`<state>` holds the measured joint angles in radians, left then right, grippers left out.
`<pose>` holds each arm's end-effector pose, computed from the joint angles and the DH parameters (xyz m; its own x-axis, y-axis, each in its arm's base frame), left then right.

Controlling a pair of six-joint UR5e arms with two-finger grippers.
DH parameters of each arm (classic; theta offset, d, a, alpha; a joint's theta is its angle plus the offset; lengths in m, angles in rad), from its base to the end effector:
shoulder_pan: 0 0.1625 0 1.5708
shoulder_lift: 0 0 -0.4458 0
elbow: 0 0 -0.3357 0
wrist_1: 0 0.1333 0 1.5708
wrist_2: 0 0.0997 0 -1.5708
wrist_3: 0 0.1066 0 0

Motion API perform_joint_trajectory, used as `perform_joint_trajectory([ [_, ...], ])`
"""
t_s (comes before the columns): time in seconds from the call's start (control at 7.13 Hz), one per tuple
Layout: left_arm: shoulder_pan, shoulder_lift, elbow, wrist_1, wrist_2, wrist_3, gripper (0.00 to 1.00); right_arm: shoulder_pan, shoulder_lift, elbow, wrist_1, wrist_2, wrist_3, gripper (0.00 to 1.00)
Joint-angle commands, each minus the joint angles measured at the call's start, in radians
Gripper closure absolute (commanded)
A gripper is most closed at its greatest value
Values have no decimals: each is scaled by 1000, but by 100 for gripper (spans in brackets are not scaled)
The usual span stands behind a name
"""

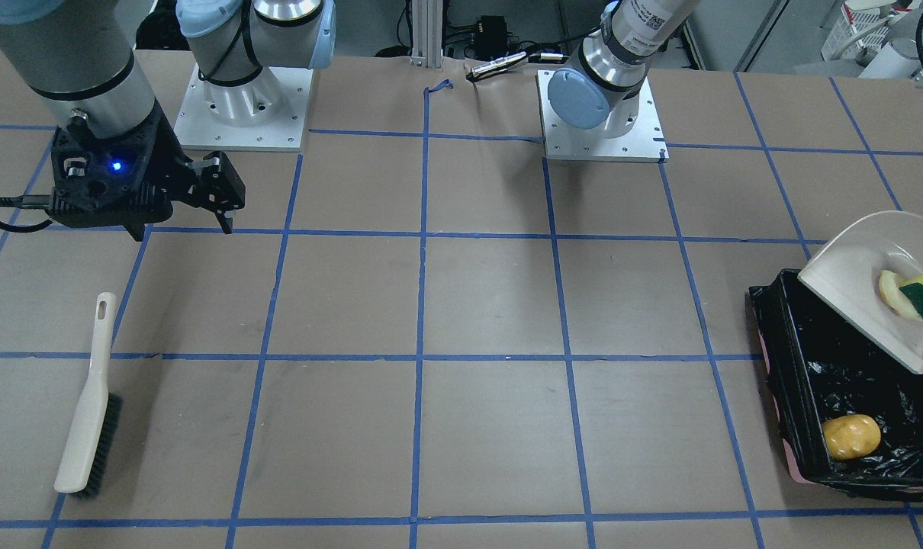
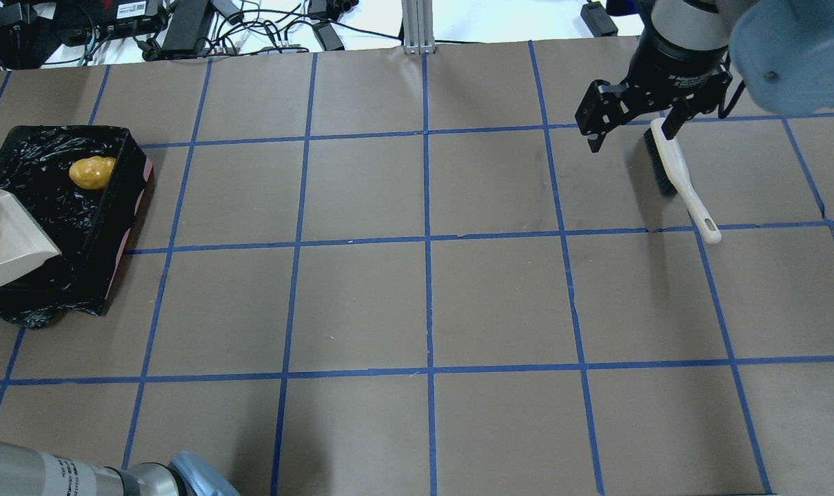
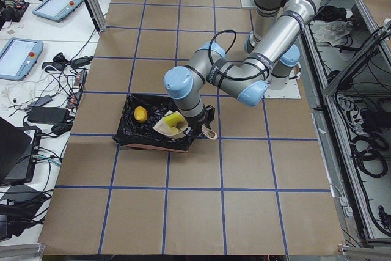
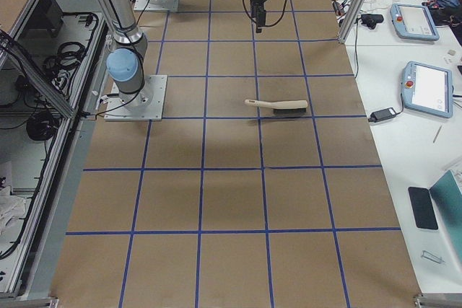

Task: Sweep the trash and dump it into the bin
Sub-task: 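Tip the dustpan further over the bin with the left gripper to dump contents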

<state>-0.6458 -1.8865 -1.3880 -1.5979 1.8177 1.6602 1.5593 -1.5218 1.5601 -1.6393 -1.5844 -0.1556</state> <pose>0.3772 -0.4185 0.4238 -0.7304 0.6588 0.1802 0.6826 0.6949 0.2261 0.1266 -0.4616 0.4914 -0.9895 -0.1431 0.0181 -0.1436 0.9892 -0.0277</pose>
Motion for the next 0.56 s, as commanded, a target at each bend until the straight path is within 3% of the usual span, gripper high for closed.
perform_joint_trajectory([
  [0.0,-5,-5,1,-17,65,-5,100,7,-70,2,68,3,-10,0],
  [0.42,-29,4,1,-19,100,-114,100,2,-80,2,78,10,-19,0],
])
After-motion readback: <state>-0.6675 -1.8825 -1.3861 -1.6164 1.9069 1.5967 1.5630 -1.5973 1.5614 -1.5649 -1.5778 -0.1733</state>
